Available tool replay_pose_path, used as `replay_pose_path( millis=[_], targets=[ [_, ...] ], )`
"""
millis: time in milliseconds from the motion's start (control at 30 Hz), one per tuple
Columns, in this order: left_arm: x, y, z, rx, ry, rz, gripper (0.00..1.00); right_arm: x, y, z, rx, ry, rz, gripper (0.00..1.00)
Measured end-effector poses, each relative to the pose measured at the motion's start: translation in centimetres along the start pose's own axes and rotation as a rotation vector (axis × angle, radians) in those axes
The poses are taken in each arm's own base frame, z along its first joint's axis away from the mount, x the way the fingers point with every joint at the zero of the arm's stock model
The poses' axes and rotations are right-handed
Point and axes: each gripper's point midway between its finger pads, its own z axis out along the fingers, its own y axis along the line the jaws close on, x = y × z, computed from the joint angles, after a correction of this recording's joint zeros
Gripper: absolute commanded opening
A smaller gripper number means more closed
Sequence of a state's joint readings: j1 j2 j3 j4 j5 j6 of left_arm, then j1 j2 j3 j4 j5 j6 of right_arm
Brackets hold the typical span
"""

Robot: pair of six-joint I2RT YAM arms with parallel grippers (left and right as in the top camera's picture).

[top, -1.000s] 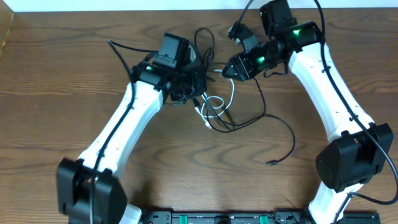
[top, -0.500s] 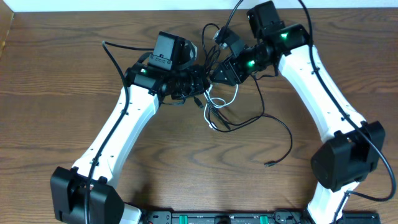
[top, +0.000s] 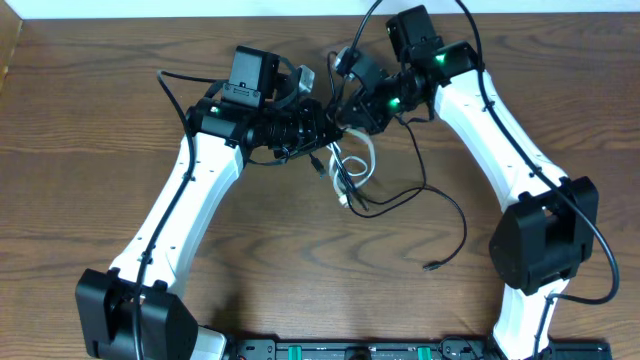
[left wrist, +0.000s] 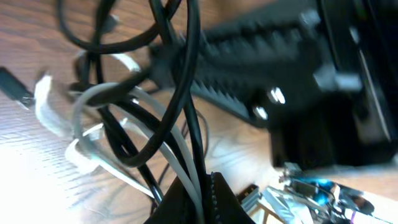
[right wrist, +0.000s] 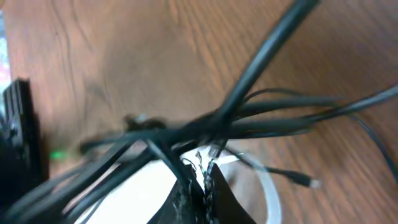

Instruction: Untangle cables

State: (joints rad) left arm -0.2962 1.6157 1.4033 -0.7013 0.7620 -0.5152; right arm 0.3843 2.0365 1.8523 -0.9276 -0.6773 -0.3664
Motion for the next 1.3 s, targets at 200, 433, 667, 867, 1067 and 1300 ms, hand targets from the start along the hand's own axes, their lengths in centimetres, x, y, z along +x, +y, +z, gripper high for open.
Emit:
replay_pose_path(
  millis=[200,433,667,867,1067,1300],
  targets=[
    [0.8,-0.2,0.0,0.021,0.039,-0.001,0.08,-0.6,-3.6,-0.9,0.13,-0.046,0.192,0.01],
    [1.1,-0.8,0.0,0.052,0.053,0.008,0.08,2.5,-7.9,-2.6,0.359,-0.002,0.569,0.01],
    [1.2,-0.8,0.0,0.055,0.061,0.033,0.08,4.9,-9.6,-3.5,0.489,0.031,0.719,0.01],
    [2.5,-0.8,-0.2,0.067,0.112,0.025,0.08,9.5,-14.3,-5.5,0.607,0.048,0.852,0.01],
    [2.7,-1.2,-0.2,0.088,0.123,0.05,0.08,15.2,-18.7,-9.0,0.678,0.067,0.991,0.01],
    [1.9,0.3,0.0,-0.001,0.076,0.07,0.08,13.3,-16.3,-6.7,0.526,0.088,0.859,0.01]
  ],
)
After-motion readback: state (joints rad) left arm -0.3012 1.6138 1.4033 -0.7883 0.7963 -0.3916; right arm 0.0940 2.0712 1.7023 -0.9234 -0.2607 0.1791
